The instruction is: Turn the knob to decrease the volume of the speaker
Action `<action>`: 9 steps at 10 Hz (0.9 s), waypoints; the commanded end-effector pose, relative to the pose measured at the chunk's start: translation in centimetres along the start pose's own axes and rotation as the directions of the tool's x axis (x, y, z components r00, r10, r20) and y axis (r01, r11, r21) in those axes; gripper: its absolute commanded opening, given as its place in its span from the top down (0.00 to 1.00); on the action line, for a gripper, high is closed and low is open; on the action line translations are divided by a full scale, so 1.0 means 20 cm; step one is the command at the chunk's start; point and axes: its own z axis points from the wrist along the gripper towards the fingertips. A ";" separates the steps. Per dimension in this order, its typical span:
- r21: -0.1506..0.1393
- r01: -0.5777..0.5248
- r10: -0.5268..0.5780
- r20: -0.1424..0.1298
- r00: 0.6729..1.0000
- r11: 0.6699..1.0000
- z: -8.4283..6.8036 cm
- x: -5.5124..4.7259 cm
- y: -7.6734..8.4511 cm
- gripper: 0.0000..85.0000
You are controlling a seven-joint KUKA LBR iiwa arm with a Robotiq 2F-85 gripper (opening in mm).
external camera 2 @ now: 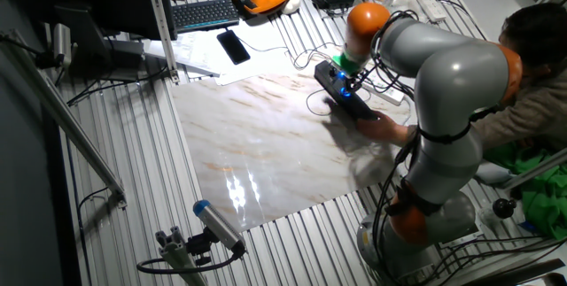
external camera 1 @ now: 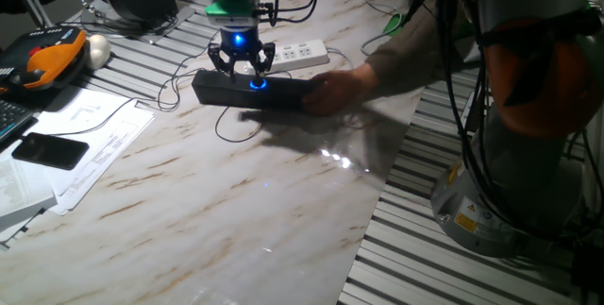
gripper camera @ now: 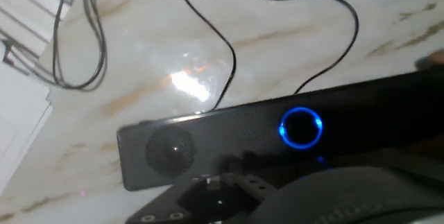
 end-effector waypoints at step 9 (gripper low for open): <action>-0.040 0.050 -0.050 0.010 0.999 0.998 0.10 -0.09 -0.07 0.40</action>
